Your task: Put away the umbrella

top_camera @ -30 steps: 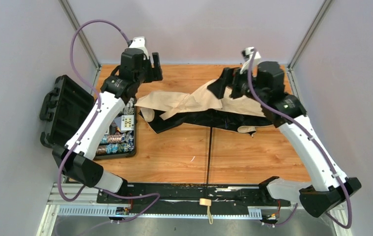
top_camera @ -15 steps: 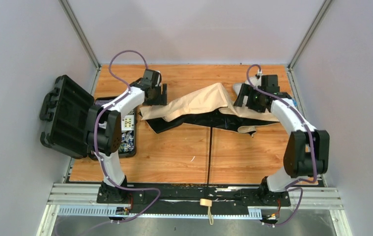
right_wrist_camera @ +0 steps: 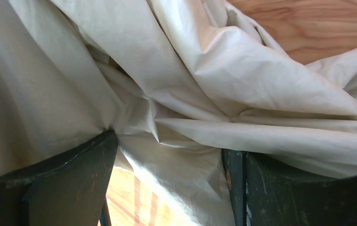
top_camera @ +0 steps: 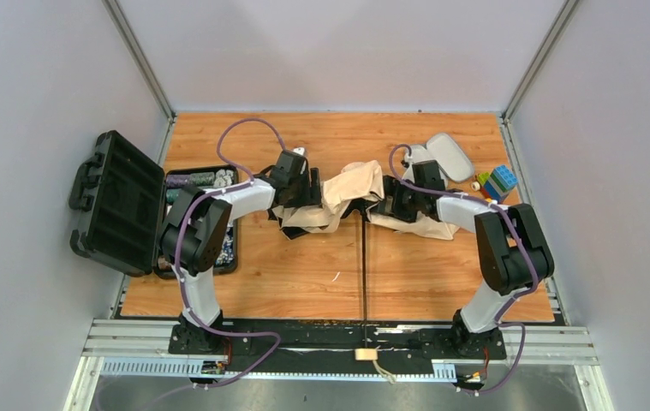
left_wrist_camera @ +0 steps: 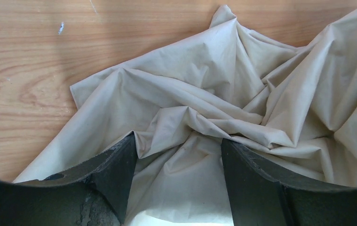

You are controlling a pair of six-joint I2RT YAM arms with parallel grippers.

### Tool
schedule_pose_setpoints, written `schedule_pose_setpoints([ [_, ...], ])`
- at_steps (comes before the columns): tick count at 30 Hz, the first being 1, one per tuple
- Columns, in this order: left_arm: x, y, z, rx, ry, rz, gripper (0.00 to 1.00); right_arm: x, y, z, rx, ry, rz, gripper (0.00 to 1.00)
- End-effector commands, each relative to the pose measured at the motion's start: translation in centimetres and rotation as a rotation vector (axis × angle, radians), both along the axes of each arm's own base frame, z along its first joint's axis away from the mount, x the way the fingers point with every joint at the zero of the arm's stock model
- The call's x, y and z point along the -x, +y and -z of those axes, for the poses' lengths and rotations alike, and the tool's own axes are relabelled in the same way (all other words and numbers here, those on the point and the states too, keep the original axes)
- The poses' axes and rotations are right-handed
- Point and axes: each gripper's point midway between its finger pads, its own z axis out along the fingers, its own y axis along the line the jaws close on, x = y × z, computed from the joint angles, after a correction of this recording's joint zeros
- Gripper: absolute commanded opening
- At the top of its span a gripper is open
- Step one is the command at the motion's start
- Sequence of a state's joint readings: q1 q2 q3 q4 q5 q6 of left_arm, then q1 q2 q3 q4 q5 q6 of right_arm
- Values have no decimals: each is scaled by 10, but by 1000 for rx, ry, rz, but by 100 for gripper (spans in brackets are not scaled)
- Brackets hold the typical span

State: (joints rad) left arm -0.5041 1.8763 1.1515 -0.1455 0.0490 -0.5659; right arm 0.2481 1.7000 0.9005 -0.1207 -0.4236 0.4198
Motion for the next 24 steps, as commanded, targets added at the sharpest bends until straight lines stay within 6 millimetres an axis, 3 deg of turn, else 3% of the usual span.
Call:
schedule_pose_setpoints([
  [1,2,-28,-27,142,-29,-6,72,3,35,-23,-131,-51,-41,82],
  [5,-16,-11,-113,178,-169,-52,74,5,19,-62,-53,-67,-18,89],
  [7,-20,8,-147,156,-203,-82,77,3,0,-96,-9,-112,23,95],
  [11,-25,51,-185,-23,-276,-130,81,-2,-40,-143,58,-196,98,100],
  [14,-22,72,-180,-115,-274,-138,82,-5,-72,-155,137,-240,178,97],
  [17,-24,88,-157,-199,-240,-146,82,-13,-108,-150,253,-254,273,84],
  [21,-21,99,-103,-269,-93,-130,77,-16,-157,-114,430,-148,382,63],
  [24,-13,96,-72,-264,-25,-112,72,-13,-176,-81,501,-49,424,46],
])
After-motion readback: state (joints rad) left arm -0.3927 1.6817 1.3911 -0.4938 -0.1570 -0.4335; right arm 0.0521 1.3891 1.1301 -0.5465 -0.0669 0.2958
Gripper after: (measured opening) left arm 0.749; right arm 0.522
